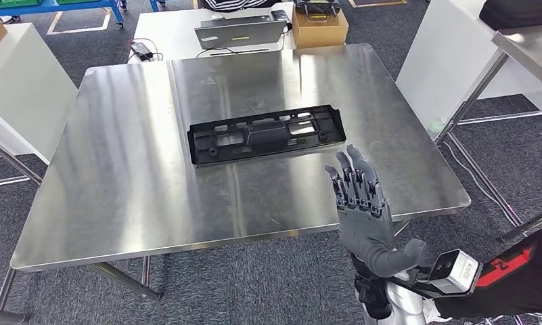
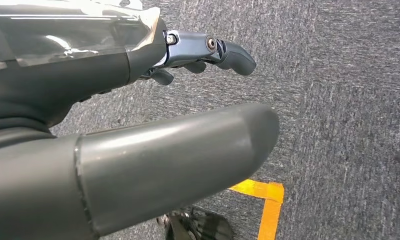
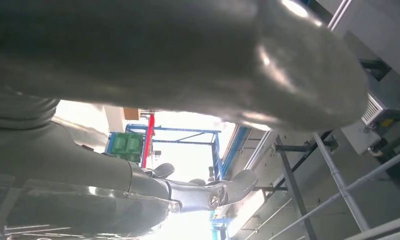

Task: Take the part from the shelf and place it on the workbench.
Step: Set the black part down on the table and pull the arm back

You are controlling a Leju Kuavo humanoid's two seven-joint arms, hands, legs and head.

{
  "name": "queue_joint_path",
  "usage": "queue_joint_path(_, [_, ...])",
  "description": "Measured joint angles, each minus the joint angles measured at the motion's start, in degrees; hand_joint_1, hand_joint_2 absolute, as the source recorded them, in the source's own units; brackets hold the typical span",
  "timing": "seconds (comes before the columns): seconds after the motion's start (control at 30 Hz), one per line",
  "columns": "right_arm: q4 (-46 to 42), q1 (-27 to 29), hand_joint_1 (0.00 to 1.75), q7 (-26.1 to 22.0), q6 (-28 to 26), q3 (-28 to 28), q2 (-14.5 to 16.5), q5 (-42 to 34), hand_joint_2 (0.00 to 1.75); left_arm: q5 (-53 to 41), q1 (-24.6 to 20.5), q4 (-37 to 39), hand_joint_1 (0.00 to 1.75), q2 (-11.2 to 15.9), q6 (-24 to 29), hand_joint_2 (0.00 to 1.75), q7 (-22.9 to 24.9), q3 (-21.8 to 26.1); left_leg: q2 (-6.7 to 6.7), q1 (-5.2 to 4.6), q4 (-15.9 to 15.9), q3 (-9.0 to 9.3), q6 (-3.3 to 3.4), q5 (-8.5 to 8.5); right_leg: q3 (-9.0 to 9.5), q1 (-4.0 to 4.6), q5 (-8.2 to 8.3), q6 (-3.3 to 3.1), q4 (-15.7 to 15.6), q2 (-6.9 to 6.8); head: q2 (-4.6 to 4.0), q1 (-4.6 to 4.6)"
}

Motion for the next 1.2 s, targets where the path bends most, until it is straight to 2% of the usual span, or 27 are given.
queue_joint_path(0.07, [0.01, -0.03, 0.00, 0.06, 0.20, -0.34, 0.09, -0.14, 0.00, 0.14, -0.02, 0.00, 0.00, 0.02, 0.04, 0.00, -0.03, -0.01, -0.19, -0.31, -2.46, 1.31, 0.63, 0.15, -0.15, 0.20, 0.47, 0.73, 0.01, -0.02, 0.00, 0.06])
queue_joint_path(0.13, [0.05, -0.05, 0.00, 0.11, 0.39, -0.85, 0.10, -0.37, 0.00, 0.35, 0.01, 0.00, 0.00, 0.03, 0.16, 0.00, -0.09, -0.01, -0.11, -0.47, -2.62, 0.74, 1.58, 0.71, -0.53, 0.28, 0.79, 1.51, 0.08, -0.03, 0.00, 0.10])
queue_joint_path(0.17, [0.08, -0.04, 0.00, 0.13, 0.47, -1.13, 0.09, -0.48, 0.00, 0.46, 0.00, 0.00, 0.00, 0.02, 0.29, 0.00, -0.10, -0.01, -0.01, -0.49, -2.75, 0.40, 2.16, 1.14, -1.07, 0.30, 0.24, 1.62, 0.73, 0.00, 0.00, 0.14])
queue_joint_path(0.23, [0.22, -0.05, 0.00, 0.15, 0.64, -1.61, 0.05, -0.68, 0.00, 0.62, -0.01, -0.01, 0.00, 0.03, 0.74, 0.00, 0.09, 0.04, 0.23, -0.55, -2.98, -0.62, 3.27, 2.19, -3.20, 0.28, -3.27, 1.02, 5.32, 0.06, 0.00, 0.24])
queue_joint_path(0.3, [0.49, -0.05, 0.00, 0.32, 0.73, -1.97, 0.03, -0.99, 0.00, 0.78, 0.01, -0.02, 0.00, 0.10, 1.29, 0.00, 0.44, 0.14, 0.30, -0.88, -2.92, -2.02, 3.78, 3.19, -5.85, 0.30, -7.70, 0.43, 12.94, 0.10, 0.00, 0.32])
queue_joint_path(0.33, [0.69, -0.09, 0.00, 0.50, 0.74, -2.11, 0.02, -1.19, 0.00, 0.88, 0.01, -0.01, 0.00, 0.11, 1.55, 0.00, 0.57, 0.19, 0.32, -1.08, -2.89, -2.72, 3.86, 3.70, -6.40, 0.32, -8.84, 0.54, 15.70, 0.10, 0.00, 0.33])
queue_joint_path(0.37, [0.88, -0.17, 0.00, 0.70, 0.75, -2.21, 0.01, -1.34, 0.00, 0.98, 0.02, 0.00, 0.00, 0.12, 1.72, 0.00, 0.65, 0.22, 0.31, -1.30, -2.86, -3.37, 3.90, 4.19, -5.91, 0.38, -8.96, 0.86, 16.50, 0.10, 0.00, 0.32])
queue_joint_path(0.4, [1.08, -0.31, 0.00, 0.90, 0.75, -2.26, 0.00, -1.44, 0.00, 1.04, 0.02, 0.00, 0.00, 0.10, 1.87, 0.00, 0.70, 0.25, 0.29, -1.51, -2.85, -3.95, 3.91, 4.65, -4.23, 0.46, -8.18, 1.23, 14.95, 0.10, 0.00, 0.32])
queue_joint_path(0.43, [1.24, -0.51, 0.00, 1.04, 0.75, -2.28, -0.01, -1.48, 0.00, 1.10, 0.02, 0.00, 0.00, 0.07, 1.96, 0.00, 0.71, 0.27, 0.25, -1.70, -2.83, -4.45, 3.88, 5.12, -1.52, 0.59, -6.98, 1.44, 11.35, 0.10, 0.00, 0.32])
queue_joint_path(0.5, [1.44, -1.01, 0.00, 1.17, 0.74, -2.28, 0.00, -1.49, 0.00, 1.10, -0.01, 0.00, 0.00, -0.01, 2.03, 0.00, 0.72, 0.29, 0.17, -2.00, -2.80, -5.16, 3.62, 6.00, 4.28, 1.06, -5.42, 1.12, 2.66, 0.05, 0.00, 0.27])
queue_joint_path(0.53, [1.50, -1.20, 0.00, 1.19, 0.74, -2.28, 0.00, -1.51, 0.00, 1.10, -0.01, 0.00, 0.00, -0.02, 2.05, 0.00, 0.72, 0.31, 0.15, -2.09, -2.81, -5.33, 3.38, 6.44, 5.85, 1.31, -5.09, 0.82, -0.14, 0.02, 0.00, 0.28])
queue_joint_path(0.57, [1.55, -1.34, 0.00, 1.21, 0.73, -2.29, 0.00, -1.52, 0.00, 1.10, -0.01, 0.00, 0.00, -0.02, 2.07, 0.00, 0.73, 0.32, 0.15, -2.11, -2.83, -5.44, 3.10, 6.85, 6.40, 1.53, -5.01, 0.53, -1.47, 0.01, 0.00, 0.28])
queue_joint_path(0.6, [1.61, -1.41, 0.00, 1.25, 0.73, -2.32, 0.01, -1.53, 0.00, 1.10, 0.00, 0.00, 0.00, -0.01, 2.08, 0.00, 0.74, 0.33, 0.15, -2.09, -2.90, -5.50, 2.78, 7.25, 6.19, 1.65, -4.66, 0.29, -1.68, 0.00, 0.00, 0.28])
queue_joint_path(0.67, [1.73, -1.53, 0.00, 1.30, 0.69, -2.38, 0.07, -1.52, 0.00, 1.10, 0.07, 0.01, 0.00, 0.15, 2.10, 0.00, 0.75, 0.37, 0.11, -1.84, -2.43, -5.99, 2.09, 6.95, 5.42, 1.02, -3.76, -0.39, -1.88, -0.08, 0.00, 0.29])
queue_joint_path(0.7, [1.80, -1.59, 0.00, 1.39, 0.64, -2.40, 0.12, -1.52, 0.00, 1.09, 0.12, 0.01, 0.00, 0.22, 2.11, 0.00, 0.76, 0.39, 0.08, -1.67, -1.32, -6.49, 1.68, 5.48, 5.00, 0.72, -3.19, -0.88, -1.98, -0.18, 0.00, 0.22])
queue_joint_path(0.73, [1.87, -1.64, 0.00, 1.52, 0.56, -2.44, 0.18, -1.54, 0.00, 1.09, 0.17, 0.02, 0.00, 0.31, 2.12, 0.00, 0.77, 0.42, 0.06, -1.43, 0.92, -7.28, 1.29, 3.01, 4.43, 0.45, -2.58, -1.25, -2.04, -0.29, 0.00, 0.17])
queue_joint_path(0.8, [1.98, -1.60, 0.00, 1.88, 0.36, -2.51, 0.25, -1.60, 0.00, 1.08, 0.19, 0.02, 0.00, 0.36, 2.15, 0.00, 0.77, 0.49, 0.07, -0.93, 7.86, -9.08, 0.53, -2.72, 3.17, 0.53, -1.44, -1.65, -1.98, -0.42, 0.00, 0.05])
queue_joint_path(0.83, [2.01, -1.54, 0.00, 2.05, 0.25, -2.53, 0.27, -1.63, 0.00, 1.08, 0.19, 0.02, 0.00, 0.40, 2.18, 0.00, 0.78, 0.53, 0.08, -0.65, 11.19, -9.66, 0.19, -4.29, 2.46, 0.50, -0.86, -1.56, -1.91, -0.46, 0.00, 0.04])
queue_joint_path(0.87, [2.05, -1.48, 0.00, 2.17, 0.16, -2.55, 0.29, -1.66, 0.00, 1.09, 0.18, 0.02, 0.00, 0.44, 2.21, 0.00, 0.78, 0.56, 0.10, -0.32, 13.13, -9.56, -0.17, -4.38, 1.71, 0.43, -0.29, -1.38, -1.78, -0.49, 0.00, 0.03])
queue_joint_path(0.9, [2.12, -1.43, 0.00, 2.26, 0.07, -2.57, 0.31, -1.68, 0.00, 1.10, 0.17, 0.02, 0.00, 0.48, 2.23, 0.00, 0.79, 0.58, 0.12, 0.05, 13.19, -8.52, -0.52, -3.24, 0.93, 0.30, 0.21, -1.13, -1.55, -0.51, 0.00, 0.02])
queue_joint_path(0.97, [2.28, -1.41, 0.00, 2.36, -0.13, -2.66, 0.35, -1.72, 0.00, 1.14, 0.11, 0.02, 0.00, 0.51, 2.25, 0.00, 0.79, 0.60, 0.13, 0.76, 7.64, -3.66, -1.18, -0.29, -0.71, -0.03, 0.93, -0.54, -0.64, -0.53, 0.00, 0.01])
queue_joint_path(1.0, [2.34, -1.43, 0.00, 2.39, -0.24, -2.71, 0.38, -1.76, 0.00, 1.15, 0.04, 0.02, 0.00, 0.51, 2.27, 0.00, 0.79, 0.61, 0.05, 0.80, 3.70, -0.87, -1.36, 0.02, -1.41, -0.09, 1.17, -0.20, -0.04, -0.54, 0.00, -0.02])
queue_joint_path(1.03, [2.38, -1.46, 0.00, 2.45, -0.32, -2.75, 0.42, -1.83, 0.00, 1.16, -0.03, 0.02, 0.00, 0.52, 2.34, 0.00, 0.81, 0.61, -0.04, 0.76, 0.50, 1.18, -1.33, -0.29, -1.96, -0.06, 1.42, 0.18, 0.43, -0.57, 0.00, 0.01])
queue_joint_path(1.07, [2.42, -1.49, 0.00, 2.50, -0.38, -2.79, 0.48, -1.93, 0.00, 1.15, -0.10, 0.02, 0.00, 0.53, 2.43, 0.00, 0.83, 0.60, -0.14, 0.58, -1.42, 2.20, -1.13, -0.93, -2.32, 0.06, 1.70, 0.61, 0.72, -0.61, 0.00, 0.04])
queue_joint_path(1.1, [2.45, -1.51, 0.00, 2.55, -0.43, -2.80, 0.52, -2.01, 0.00, 1.14, -0.13, 0.02, 0.00, 0.55, 2.54, 0.00, 0.86, 0.60, -0.21, 0.25, -2.09, 2.36, -0.69, -1.19, -2.54, 0.17, 2.09, 1.16, 0.77, -0.63, 0.00, 0.07])
queue_joint_path(1.17, [2.56, -1.48, 0.00, 2.60, -0.46, -2.86, 0.57, -2.13, 0.00, 1.14, -0.13, 0.03, 0.00, 0.52, 2.75, 0.00, 0.92, 0.61, -0.05, -0.09, -2.33, 1.43, 0.76, -0.42, -3.01, 0.27, 2.48, 2.23, 0.84, -0.60, 0.00, 0.09])
queue_joint_path(1.2, [2.60, -1.45, 0.00, 2.62, -0.48, -2.91, 0.57, -2.15, 0.00, 1.15, -0.16, 0.04, 0.00, 0.49, 2.82, 0.00, 0.93, 0.61, 0.09, -0.20, -2.48, 0.86, 1.66, 0.19, -3.62, 0.25, 1.57, 2.31, 1.67, -0.52, 0.00, 0.16])
